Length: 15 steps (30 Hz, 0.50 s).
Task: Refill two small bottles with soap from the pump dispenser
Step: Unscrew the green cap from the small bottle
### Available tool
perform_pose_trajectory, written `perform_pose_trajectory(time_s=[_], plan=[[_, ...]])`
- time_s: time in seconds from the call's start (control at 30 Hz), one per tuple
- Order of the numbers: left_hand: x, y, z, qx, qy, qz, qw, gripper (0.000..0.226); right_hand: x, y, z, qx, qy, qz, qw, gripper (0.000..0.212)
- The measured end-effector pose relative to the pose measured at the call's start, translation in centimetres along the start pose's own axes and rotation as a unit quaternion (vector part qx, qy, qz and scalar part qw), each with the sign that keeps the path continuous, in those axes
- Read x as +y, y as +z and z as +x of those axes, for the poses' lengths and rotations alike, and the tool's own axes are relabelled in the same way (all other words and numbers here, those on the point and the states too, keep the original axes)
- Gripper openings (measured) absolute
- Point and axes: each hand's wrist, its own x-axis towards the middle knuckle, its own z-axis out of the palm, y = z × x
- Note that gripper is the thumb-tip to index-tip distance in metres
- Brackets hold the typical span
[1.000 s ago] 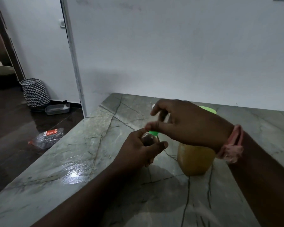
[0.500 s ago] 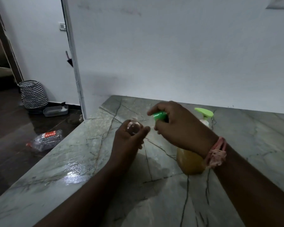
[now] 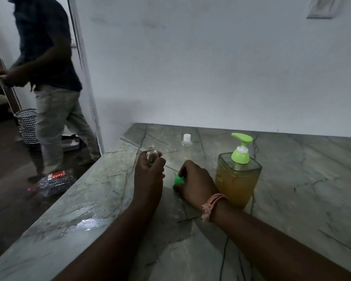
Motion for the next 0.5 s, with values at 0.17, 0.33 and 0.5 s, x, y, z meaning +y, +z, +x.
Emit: perform_pose_trajectory(time_s=[0.17,0.33,0.5], plan=[[0.2,0.7,-0.9,-0.053,0.031,0.003,0.998,0.031,-4.1,-6.8,-3.5,0.206,-0.156,0.030,0.966,0.018],[0.7,1.5,-1.8,-0.108,0.014,0.007,0.994,0.029,-0.9,-12.8,-4.3,0.455,-0.133,0.061,0.878,0.019],[2.0,3.8,-2.4,-0.200,0.046,0.064,0.977,0.024,3.0,-10.7,-1.9,0.281,0.002,0.156,0.947,0.040]])
